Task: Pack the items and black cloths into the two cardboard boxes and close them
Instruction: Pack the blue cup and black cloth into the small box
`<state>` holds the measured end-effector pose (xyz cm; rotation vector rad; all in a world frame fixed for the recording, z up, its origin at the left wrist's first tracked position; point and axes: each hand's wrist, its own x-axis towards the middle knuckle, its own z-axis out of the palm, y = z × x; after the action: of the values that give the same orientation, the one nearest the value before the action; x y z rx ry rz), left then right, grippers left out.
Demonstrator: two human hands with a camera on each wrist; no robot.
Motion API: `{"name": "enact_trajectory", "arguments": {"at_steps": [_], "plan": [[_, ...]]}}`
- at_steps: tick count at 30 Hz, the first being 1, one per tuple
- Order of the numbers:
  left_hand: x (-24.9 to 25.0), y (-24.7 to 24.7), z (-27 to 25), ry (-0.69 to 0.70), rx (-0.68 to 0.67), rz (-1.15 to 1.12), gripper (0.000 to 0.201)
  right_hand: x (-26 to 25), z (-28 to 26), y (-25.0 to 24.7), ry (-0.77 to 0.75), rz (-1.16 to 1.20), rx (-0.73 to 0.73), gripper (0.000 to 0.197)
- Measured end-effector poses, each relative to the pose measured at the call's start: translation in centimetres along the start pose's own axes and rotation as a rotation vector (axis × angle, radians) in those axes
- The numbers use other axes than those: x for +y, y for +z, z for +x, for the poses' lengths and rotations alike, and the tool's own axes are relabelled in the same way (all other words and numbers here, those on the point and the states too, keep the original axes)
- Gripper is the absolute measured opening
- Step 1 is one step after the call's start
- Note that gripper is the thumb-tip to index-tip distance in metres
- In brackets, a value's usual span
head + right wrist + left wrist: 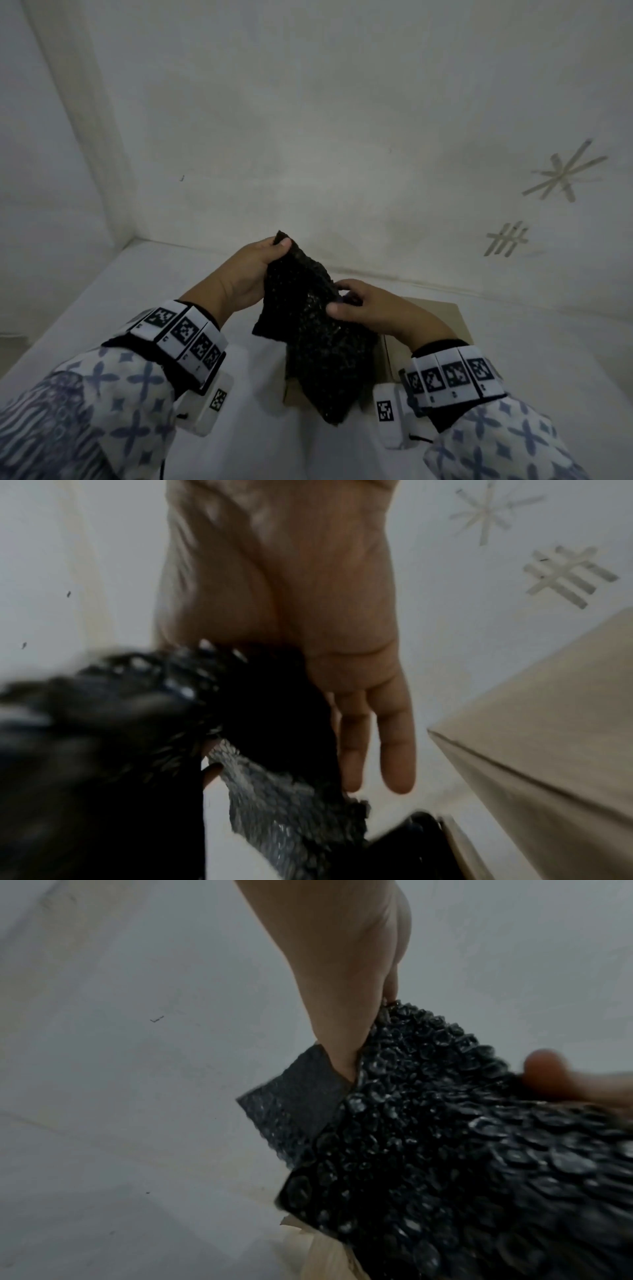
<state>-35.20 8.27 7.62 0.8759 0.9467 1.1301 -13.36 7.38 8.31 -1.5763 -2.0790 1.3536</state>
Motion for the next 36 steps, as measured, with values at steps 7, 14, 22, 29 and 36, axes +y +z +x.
{"name": "enact_trajectory", "arguments": {"at_steps": [7,14,22,29,36], "plan": [[0.4,-0.5,0.1,0.036,0.042,-0.078,0.019,1.5,1.1,0.8,0.0,0.642,0.455,0.061],[0.6,-1.5,0.4,0.066,0.273,0.128,0.014,1.0,0.9,-1.0,-0.189,0.696,0.633,0.043],[1.6,-1.3,0.3,0.186,0.356,0.355,0.008,-1.0,0.1,-1.9,-0.304,-0.164,1.043,0.006],[-0.9,-1.1,0.2,-0.027,0.267,-0.019,0.032,-0.5,-1.5,-0.7,-0.327,-0.315,0.509,0.026],[-7.0,-1.2,-1.3,-0.289,0.096,0.592,0.032,2.1,0.1,4.3,0.027,-0.621,-0.055,0.036]]}}
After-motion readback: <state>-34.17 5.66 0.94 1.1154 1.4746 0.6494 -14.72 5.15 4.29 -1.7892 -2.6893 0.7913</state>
